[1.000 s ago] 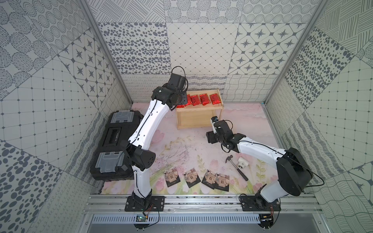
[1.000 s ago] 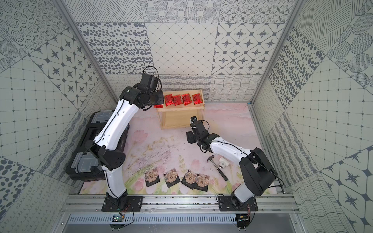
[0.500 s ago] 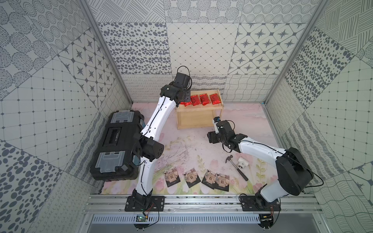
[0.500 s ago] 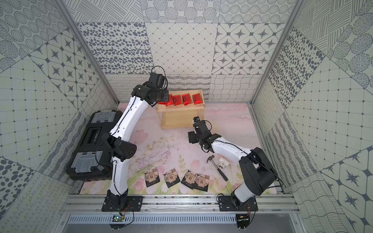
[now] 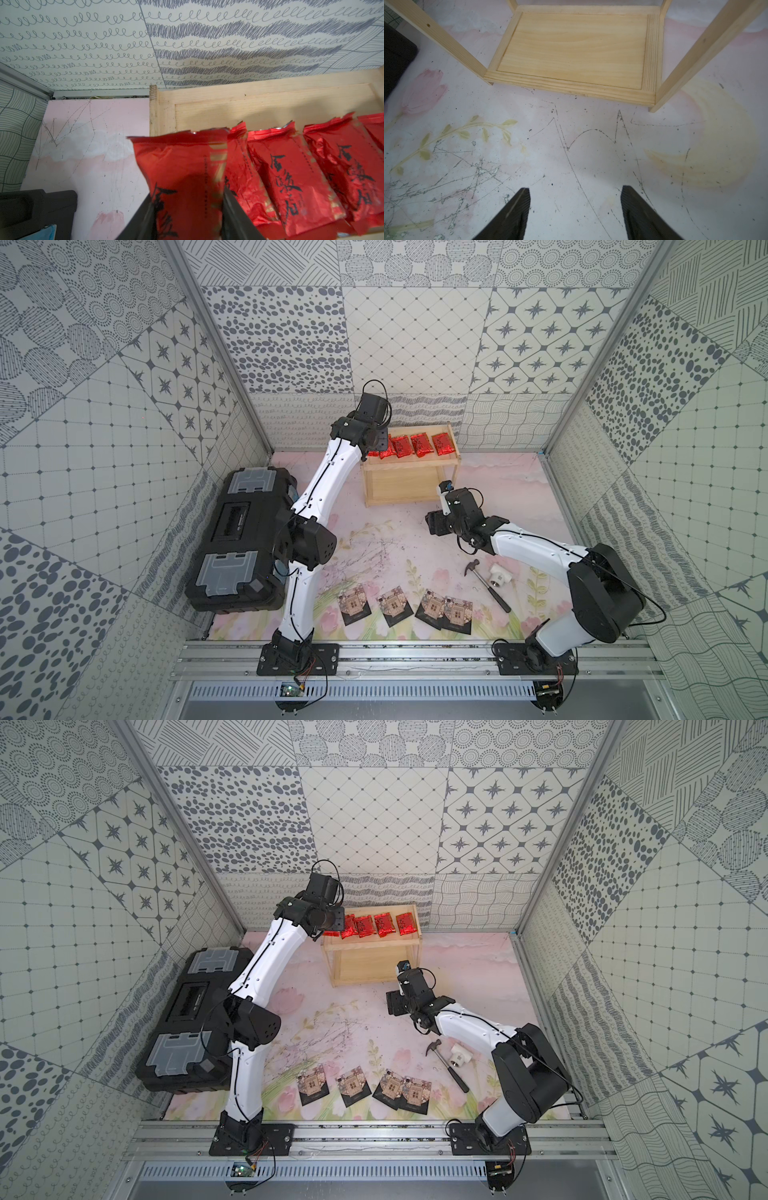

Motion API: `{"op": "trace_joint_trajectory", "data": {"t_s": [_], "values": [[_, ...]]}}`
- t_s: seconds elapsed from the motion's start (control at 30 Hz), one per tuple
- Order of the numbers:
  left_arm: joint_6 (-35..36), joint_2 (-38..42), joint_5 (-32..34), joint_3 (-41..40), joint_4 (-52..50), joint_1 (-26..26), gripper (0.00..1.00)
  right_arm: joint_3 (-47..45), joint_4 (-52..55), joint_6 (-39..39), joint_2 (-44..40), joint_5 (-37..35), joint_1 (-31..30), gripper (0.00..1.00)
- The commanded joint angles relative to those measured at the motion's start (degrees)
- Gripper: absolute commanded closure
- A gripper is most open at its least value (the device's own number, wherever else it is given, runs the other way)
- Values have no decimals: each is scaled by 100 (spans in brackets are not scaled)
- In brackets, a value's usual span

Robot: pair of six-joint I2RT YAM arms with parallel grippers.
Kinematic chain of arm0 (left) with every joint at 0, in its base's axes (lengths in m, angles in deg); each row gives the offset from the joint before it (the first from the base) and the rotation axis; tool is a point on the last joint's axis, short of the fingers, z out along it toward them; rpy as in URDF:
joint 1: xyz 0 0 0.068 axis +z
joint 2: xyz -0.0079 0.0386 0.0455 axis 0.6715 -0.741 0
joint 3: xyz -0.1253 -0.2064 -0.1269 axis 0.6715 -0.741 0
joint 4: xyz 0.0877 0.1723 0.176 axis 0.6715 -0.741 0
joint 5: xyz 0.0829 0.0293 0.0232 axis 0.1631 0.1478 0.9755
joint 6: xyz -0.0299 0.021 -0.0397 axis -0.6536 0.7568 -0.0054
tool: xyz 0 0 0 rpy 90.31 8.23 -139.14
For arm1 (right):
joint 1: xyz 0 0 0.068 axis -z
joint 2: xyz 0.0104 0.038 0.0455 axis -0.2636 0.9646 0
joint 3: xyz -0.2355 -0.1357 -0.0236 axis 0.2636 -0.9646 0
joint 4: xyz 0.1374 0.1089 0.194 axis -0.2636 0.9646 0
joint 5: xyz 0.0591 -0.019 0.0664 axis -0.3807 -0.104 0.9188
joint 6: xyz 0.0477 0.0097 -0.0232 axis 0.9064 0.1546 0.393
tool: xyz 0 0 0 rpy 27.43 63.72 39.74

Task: Place the tea bags on the shelf by color
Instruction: Place the tea bag on the shelf.

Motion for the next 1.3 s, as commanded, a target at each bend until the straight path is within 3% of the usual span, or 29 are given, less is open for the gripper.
{"op": "trace_joint_trajectory", "data": {"t_s": [0.0, 0.33, 0.63, 0.93, 1.17, 1.27], "values": [[-165, -24, 146, -65, 292, 36, 53, -60, -226, 95, -151, 37, 7, 26], [-360, -37, 201, -101, 263, 31, 51, -104, -227, 95, -213, 20, 7, 26], [-445, 60, 177, -108, 273, 28, 38, -128, -227, 71, -298, 3, 14, 26], [-553, 555, -124, -188, 314, -33, 37, -226, -358, 19, -452, 227, 7, 25], [-705, 1761, -457, -1934, 1133, -99, 35, -361, -521, -26, -569, 316, -200, 25], [-761, 1913, -463, -2197, 1323, 65, 34, -396, -573, -25, -548, 292, -296, 25]]}}
